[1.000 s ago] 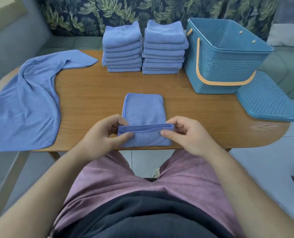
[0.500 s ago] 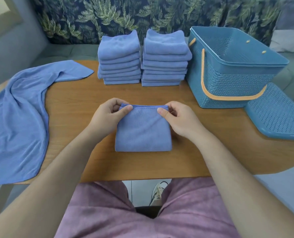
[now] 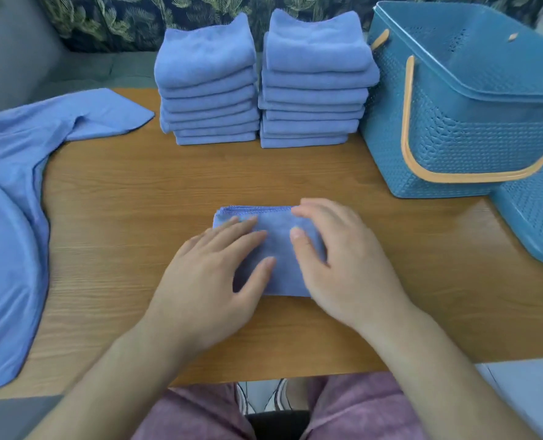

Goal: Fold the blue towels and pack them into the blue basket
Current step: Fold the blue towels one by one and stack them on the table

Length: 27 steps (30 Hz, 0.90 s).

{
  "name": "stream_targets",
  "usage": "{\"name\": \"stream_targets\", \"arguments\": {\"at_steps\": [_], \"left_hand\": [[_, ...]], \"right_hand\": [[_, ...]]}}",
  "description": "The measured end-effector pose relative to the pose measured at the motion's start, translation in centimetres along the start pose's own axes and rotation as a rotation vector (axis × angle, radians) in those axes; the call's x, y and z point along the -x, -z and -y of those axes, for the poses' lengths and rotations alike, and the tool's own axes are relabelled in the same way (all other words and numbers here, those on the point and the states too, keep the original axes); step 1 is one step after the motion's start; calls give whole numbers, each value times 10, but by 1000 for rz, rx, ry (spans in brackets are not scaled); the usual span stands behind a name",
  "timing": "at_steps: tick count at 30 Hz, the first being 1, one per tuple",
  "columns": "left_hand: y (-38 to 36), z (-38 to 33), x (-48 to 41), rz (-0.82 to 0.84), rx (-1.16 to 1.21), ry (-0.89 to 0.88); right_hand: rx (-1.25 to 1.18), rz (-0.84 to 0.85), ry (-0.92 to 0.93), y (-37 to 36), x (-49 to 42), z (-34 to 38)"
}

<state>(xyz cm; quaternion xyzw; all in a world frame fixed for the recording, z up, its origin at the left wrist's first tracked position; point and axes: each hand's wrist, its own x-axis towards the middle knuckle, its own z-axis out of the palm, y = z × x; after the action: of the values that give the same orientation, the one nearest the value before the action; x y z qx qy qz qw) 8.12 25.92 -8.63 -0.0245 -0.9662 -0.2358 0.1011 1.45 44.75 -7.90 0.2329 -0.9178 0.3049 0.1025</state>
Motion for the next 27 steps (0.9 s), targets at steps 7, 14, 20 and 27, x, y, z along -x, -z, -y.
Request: {"name": "stream_targets", "arguments": {"at_steps": [7, 14, 20, 27], "left_hand": [[-23, 26, 2, 99, 22, -45], [-29, 18, 12, -38, -97, 185], [-25, 18, 10, -49, 28, 155], [-18, 15, 8, -83, 335, 67]], "right_hand": [[238, 260, 11, -32, 30, -18], [301, 165, -86, -31, 35, -12], [92, 133, -27, -29, 33, -15], [-195, 72, 21, -24, 34, -16]]}}
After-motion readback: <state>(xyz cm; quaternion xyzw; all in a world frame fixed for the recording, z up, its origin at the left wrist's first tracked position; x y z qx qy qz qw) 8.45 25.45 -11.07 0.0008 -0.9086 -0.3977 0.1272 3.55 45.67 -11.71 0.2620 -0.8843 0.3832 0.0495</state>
